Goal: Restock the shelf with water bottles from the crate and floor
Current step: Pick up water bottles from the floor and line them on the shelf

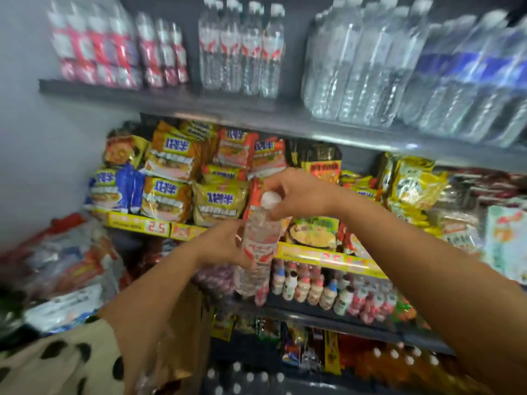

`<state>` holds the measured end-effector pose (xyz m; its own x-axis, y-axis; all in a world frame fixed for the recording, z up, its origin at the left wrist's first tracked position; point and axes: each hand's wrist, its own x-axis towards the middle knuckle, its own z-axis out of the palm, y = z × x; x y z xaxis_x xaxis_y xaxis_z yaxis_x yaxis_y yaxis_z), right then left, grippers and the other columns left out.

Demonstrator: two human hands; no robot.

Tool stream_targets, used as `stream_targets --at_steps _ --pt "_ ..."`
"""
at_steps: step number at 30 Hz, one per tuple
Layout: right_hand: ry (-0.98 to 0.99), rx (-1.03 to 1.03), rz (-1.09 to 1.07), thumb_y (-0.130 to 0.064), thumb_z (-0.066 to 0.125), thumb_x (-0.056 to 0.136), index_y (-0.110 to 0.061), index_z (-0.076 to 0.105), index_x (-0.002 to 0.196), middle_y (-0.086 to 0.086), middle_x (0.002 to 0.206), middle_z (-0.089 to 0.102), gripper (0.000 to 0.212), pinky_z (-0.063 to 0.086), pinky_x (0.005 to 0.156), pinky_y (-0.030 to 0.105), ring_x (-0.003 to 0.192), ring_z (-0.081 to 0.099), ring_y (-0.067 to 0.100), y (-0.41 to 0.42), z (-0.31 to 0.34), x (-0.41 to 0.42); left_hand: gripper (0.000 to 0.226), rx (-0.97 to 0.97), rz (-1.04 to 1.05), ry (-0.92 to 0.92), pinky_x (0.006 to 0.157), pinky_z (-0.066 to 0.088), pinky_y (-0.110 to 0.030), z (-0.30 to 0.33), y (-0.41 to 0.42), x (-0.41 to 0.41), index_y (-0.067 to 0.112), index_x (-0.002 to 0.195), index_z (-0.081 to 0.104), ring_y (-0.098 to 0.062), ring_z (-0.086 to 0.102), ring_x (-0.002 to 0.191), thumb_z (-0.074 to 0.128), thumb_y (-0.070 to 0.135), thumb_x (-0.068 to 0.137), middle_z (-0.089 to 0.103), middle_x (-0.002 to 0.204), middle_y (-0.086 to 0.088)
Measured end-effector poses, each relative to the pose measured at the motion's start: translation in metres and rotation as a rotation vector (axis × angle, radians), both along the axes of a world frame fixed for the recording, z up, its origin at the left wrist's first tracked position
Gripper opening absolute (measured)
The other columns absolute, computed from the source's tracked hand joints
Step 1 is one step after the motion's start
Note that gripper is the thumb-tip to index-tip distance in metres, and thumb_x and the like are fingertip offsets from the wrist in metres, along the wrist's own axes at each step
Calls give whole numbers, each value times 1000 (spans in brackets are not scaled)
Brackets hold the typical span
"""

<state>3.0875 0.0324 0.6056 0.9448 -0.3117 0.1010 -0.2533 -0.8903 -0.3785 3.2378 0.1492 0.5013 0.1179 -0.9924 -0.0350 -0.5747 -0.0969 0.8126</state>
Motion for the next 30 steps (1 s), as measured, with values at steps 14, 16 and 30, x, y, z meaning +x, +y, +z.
stream_targets --at_steps 14,16,30 --pt "-150 -32 -41 -27 80 70 -5 63 84 -4 70 63 31 45 55 21 60 58 5 18 148 68 38 -201 56 -116 72 51 -14 183 12 72 17 99 69 -6 70 85 84 2 67 75 91 7" --pt "-176 -63 -77 -29 79 68 2 61 82 6 69 65 38 44 58 29 60 56 13 12 167 88 34 -218 51 -141 75 51 -14 203 8 89 20 98 69 -4 70 86 82 7 70 75 92 9" --pt "-361 -65 -235 -32 80 62 6 67 83 14 79 72 45 54 63 37 65 67 20 -84 241 213 30 -360 184 -50 85 54 -28 264 -85 200 18 100 65 -14 66 99 79 7 76 72 104 0"
